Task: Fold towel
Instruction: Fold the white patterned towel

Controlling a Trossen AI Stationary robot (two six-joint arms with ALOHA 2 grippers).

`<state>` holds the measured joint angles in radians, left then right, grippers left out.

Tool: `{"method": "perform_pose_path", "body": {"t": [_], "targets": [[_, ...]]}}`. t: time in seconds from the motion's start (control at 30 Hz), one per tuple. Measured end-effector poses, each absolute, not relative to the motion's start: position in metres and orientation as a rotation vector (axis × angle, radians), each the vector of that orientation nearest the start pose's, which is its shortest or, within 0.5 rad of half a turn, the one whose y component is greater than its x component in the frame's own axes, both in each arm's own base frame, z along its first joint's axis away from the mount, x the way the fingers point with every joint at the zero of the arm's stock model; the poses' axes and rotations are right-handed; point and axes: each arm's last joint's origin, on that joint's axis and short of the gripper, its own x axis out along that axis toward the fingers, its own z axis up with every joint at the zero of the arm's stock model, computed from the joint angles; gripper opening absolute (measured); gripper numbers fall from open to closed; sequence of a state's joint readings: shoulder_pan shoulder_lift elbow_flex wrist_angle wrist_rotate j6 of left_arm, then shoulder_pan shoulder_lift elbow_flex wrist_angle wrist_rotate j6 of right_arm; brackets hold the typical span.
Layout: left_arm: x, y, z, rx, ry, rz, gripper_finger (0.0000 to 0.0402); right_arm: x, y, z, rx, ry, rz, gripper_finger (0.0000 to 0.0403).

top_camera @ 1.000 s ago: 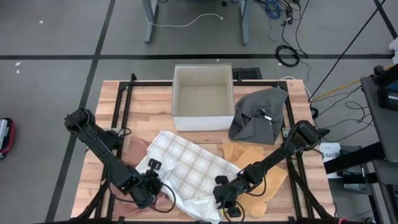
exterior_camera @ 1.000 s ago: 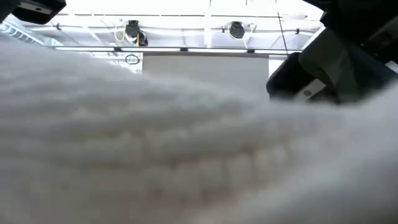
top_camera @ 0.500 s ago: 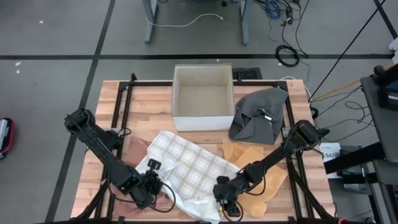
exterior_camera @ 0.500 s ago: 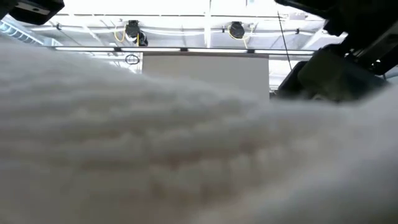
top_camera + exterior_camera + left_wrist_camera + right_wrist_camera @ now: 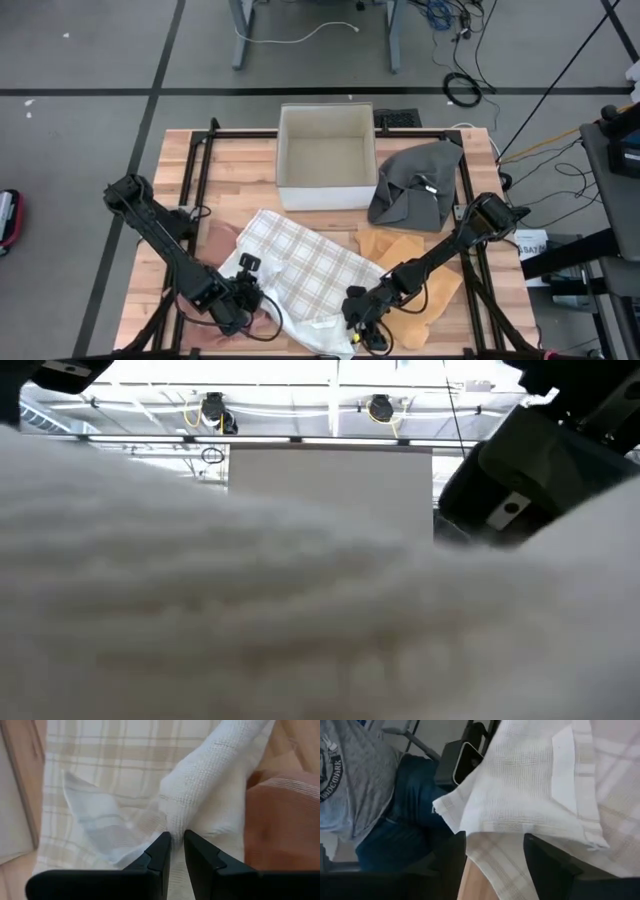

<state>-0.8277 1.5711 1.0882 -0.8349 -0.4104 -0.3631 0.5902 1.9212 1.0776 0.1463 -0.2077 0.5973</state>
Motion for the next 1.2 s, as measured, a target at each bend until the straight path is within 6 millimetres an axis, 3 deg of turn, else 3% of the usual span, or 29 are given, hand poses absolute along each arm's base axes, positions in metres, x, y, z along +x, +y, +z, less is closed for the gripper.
{"method": "perform_pose_path", "body": {"t": [0.27,0.5,0.73,0.9,1.07,1.2], "targets": [[0.21,-0.195,0.215,0.446,1.123,-0.111,0.0062,0.318,0.225,0.161,0.368,0.853,0.541,0.0176],[0.212,-0.194,0.215,0.431,1.134,-0.116,0.0062,0.31,0.216,0.148,0.345,0.996,0.366,0.0176],[0.21,-0.195,0.215,0.421,1.146,-0.139,0.0062,0.31,0.21,0.15,0.259,0.975,0.314,0.0176],[0.209,-0.197,0.215,0.426,1.145,-0.147,0.0062,0.295,0.193,0.168,0.149,1.012,0.123,0.0176],[0.209,-0.198,0.215,0.424,1.14,-0.15,0.0062,0.278,0.177,0.2,0.11,0.976,-0.022,0.0176],[0.209,-0.199,0.215,0.418,1.132,-0.152,0.0062,0.262,0.169,0.203,0.067,1.078,-0.097,0.0176]]}}
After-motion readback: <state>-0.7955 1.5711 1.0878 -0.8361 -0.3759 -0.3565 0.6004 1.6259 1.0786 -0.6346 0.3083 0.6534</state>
